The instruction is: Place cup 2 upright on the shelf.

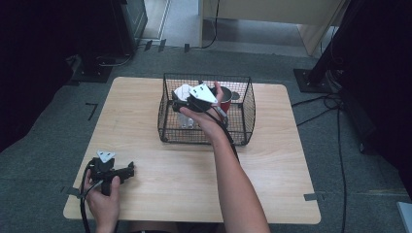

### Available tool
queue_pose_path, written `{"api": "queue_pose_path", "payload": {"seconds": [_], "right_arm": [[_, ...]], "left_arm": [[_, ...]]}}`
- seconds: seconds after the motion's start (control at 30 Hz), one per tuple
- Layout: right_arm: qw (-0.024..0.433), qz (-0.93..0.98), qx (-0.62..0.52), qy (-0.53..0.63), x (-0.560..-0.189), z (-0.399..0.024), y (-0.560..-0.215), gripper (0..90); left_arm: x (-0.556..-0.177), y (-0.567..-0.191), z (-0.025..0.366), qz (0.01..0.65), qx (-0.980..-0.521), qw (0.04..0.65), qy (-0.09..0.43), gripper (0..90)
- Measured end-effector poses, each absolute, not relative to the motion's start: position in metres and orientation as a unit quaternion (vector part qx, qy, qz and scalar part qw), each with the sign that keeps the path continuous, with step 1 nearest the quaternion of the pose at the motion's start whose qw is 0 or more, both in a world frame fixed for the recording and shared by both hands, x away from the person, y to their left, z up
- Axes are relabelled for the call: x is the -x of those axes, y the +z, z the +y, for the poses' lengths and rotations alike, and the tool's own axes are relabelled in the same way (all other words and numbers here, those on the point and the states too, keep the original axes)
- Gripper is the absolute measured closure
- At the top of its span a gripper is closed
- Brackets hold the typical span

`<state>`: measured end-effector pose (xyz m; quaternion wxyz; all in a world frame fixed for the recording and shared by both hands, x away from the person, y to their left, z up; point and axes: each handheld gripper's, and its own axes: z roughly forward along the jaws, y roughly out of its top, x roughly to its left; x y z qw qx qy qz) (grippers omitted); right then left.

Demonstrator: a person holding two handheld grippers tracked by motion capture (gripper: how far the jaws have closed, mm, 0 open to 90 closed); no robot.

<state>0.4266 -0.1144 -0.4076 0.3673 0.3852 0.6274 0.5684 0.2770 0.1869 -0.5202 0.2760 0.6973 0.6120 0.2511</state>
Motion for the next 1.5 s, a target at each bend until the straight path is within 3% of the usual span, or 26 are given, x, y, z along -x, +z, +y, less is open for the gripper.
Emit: {"api": "queue_pose_path", "payload": {"seconds": [0.5,1.5], "right_arm": [[0.372,0.622,-0.384,0.572,-0.4,-0.138,-0.392,0.0],[0.368,0.632,-0.379,0.567,-0.325,-0.179,-0.398,0.0]], "left_arm": [[-0.277,-0.52,0.187,0.613,-0.696,0.277,0.251,0.0],[-0.277,-0.52,0.187,0.613,-0.696,0.277,0.251,0.0]]}}
